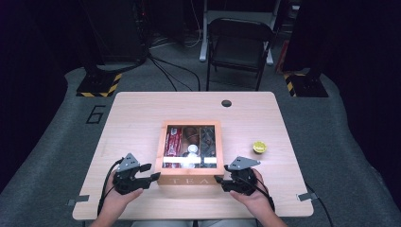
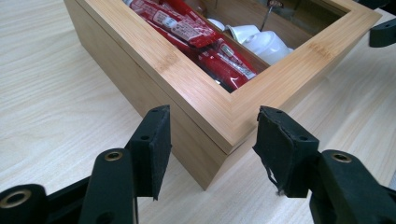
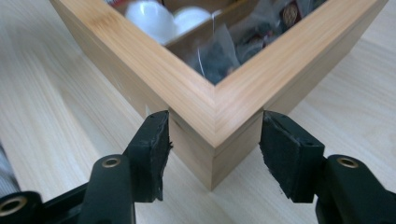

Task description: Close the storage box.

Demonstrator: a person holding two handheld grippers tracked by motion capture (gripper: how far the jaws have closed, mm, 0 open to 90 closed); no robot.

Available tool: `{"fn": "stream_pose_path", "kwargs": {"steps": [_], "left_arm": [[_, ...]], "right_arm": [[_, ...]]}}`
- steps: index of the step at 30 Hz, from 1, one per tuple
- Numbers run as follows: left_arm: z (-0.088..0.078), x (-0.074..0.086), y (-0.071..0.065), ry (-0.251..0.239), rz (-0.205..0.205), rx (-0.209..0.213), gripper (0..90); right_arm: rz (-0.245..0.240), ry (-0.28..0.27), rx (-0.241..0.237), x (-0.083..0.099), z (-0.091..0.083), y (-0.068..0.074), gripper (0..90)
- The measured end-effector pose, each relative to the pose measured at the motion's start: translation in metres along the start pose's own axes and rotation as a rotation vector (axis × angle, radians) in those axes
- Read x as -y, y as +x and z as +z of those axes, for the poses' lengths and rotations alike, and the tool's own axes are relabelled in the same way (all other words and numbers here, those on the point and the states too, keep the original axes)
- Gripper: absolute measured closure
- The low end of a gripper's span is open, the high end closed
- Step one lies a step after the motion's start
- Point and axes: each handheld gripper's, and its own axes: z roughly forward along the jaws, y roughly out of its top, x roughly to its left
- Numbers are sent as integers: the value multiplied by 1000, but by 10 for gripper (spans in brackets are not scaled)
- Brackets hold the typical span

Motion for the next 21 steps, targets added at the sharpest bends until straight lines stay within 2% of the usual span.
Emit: {"fn": "stream_pose_path", "kwargs": {"steps": [11, 12, 14, 21], "left_arm": [[-4, -3, 7, -36, -26, -18, 416], [-4, -3, 8, -43, -41, -20, 416], [-5, -3, 11, -35, -43, -20, 416], [-5, -3, 20, -42, -56, -39, 402]], "right_arm": [[8, -82, -47, -7, -8, 1, 386], [10, -95, -43, -8, -10, 0, 386], [28, -114, -44, -9, -12, -4, 385], [109, -144, 16, -6, -22, -26, 385]]}}
